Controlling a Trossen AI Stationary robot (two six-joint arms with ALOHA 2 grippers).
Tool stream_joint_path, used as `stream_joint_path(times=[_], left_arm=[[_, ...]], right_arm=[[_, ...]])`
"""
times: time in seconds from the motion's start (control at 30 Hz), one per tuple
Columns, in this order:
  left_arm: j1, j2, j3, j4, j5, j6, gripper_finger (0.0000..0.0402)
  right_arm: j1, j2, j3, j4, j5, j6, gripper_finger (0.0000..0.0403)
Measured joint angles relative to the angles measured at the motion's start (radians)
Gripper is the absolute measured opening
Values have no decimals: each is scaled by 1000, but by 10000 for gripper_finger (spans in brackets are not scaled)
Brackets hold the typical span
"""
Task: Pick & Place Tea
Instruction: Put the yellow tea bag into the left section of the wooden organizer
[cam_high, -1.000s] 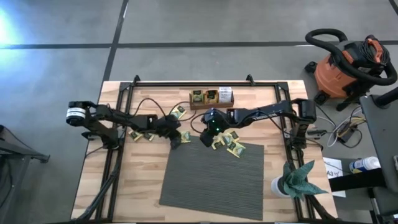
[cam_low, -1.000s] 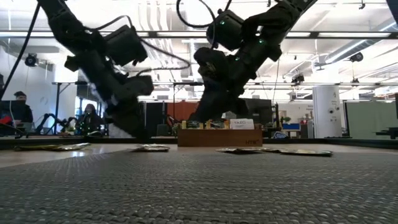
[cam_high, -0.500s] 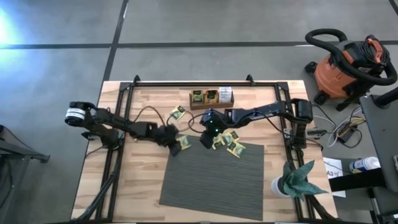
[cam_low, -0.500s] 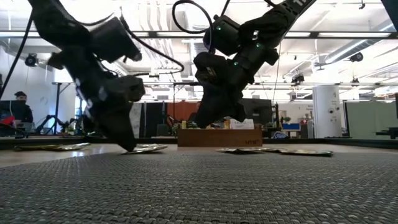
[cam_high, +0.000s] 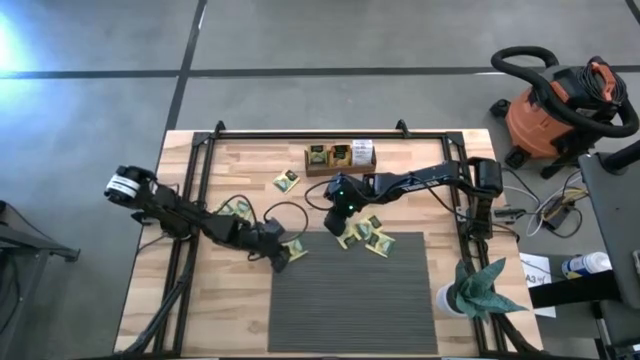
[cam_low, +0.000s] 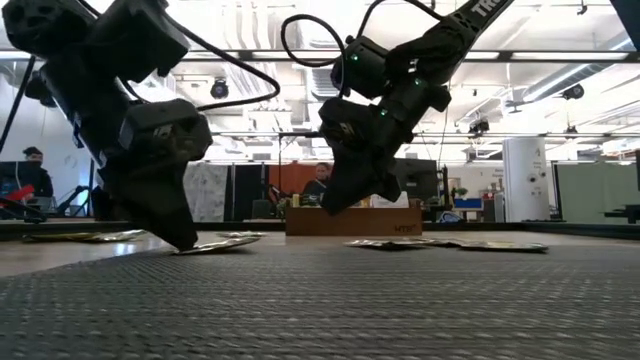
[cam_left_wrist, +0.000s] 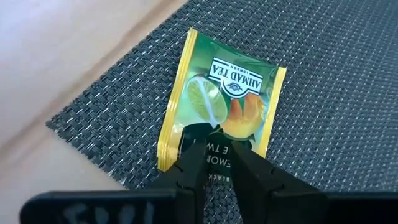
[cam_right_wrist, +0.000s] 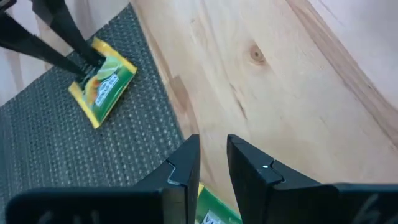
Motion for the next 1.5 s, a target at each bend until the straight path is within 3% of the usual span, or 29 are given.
stream_joint_path(times=[0.17,0.33,0.53,0.67,0.97,1.1,1.3,1.5], left_arm=[[-1,-43,7,29,-23,-4,73],[5,-129,19,9,-147,41,73],[10,-218,17,-102,-257,45,73],[12,-263,18,-134,-275,14,73],[10,-257,14,-177,-221,-111,73],[2,-254,15,-169,-202,-190,73],[-18,-251,14,-212,-173,-332,73],[-50,-250,14,-292,-80,-549,73]], right_arm=[[-3,0,-1,0,-1,-4,79],[-3,0,-1,0,-2,-4,79],[-3,0,-1,1,-11,-5,79],[-3,0,-1,7,-11,-11,79],[-4,38,-3,33,-17,-19,79],[-6,77,1,34,-88,-19,79],[-6,92,2,58,-116,-35,79],[-6,98,32,72,-128,-131,79]])
